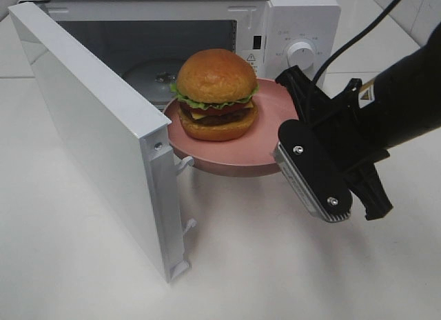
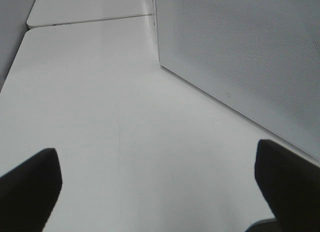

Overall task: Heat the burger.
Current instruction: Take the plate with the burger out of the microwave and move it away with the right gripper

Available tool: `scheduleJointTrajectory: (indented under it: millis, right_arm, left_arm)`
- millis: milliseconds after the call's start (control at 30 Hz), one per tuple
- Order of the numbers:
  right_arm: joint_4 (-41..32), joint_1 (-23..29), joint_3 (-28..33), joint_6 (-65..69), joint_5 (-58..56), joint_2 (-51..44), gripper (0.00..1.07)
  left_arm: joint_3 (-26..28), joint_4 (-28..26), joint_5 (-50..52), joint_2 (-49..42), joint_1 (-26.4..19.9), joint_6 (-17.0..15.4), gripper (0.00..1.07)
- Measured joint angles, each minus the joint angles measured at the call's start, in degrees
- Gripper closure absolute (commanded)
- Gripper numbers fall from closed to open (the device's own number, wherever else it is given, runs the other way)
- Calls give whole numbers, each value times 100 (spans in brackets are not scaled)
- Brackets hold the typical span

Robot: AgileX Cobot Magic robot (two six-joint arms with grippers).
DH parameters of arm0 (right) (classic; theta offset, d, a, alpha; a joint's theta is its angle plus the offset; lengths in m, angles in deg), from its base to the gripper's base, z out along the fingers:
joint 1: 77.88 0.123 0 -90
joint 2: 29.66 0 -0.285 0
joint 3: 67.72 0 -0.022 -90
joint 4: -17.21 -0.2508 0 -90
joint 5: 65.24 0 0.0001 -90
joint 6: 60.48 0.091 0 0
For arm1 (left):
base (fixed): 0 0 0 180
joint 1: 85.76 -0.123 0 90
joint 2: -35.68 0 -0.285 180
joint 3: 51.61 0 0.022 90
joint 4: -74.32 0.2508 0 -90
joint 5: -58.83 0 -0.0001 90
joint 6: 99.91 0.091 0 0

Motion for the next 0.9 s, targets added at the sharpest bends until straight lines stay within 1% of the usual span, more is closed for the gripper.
scheduleJointTrajectory:
  millis: [33, 100, 300, 367, 433, 467, 500, 633, 767, 900]
  right_arm:
    - [0, 0, 0, 0, 0, 0, 107]
    - [183, 0, 309, 269, -29, -401, 107]
    - [435, 0, 602, 619, -223, -951, 107]
    - [699, 0, 768, 928, -390, -1278, 107]
    - [802, 0, 819, 1066, -447, -1392, 107]
    - [985, 0, 928, 1295, -550, -1610, 107]
    - [985, 0, 928, 1295, -550, -1610, 107]
    - [1329, 0, 1215, 1730, -825, -2177, 107]
    - [1524, 0, 1346, 1965, -1043, -2515, 107]
    - [1874, 0, 1547, 2699, -1243, -2979, 107]
  left_arm:
    - [0, 0, 0, 0, 0, 0, 9]
    - [0, 0, 0, 0, 0, 0, 9]
    - [0, 0, 0, 0, 0, 0, 9]
    - [0, 0, 0, 0, 0, 0, 9]
    - [0, 0, 0, 0, 0, 0, 9]
    - [0, 0, 0, 0, 0, 0, 9]
    - [0, 0, 0, 0, 0, 0, 9]
    - [0, 0, 0, 0, 0, 0, 9]
    - [0, 0, 0, 0, 0, 0, 9]
    - [0, 0, 0, 0, 0, 0, 9]
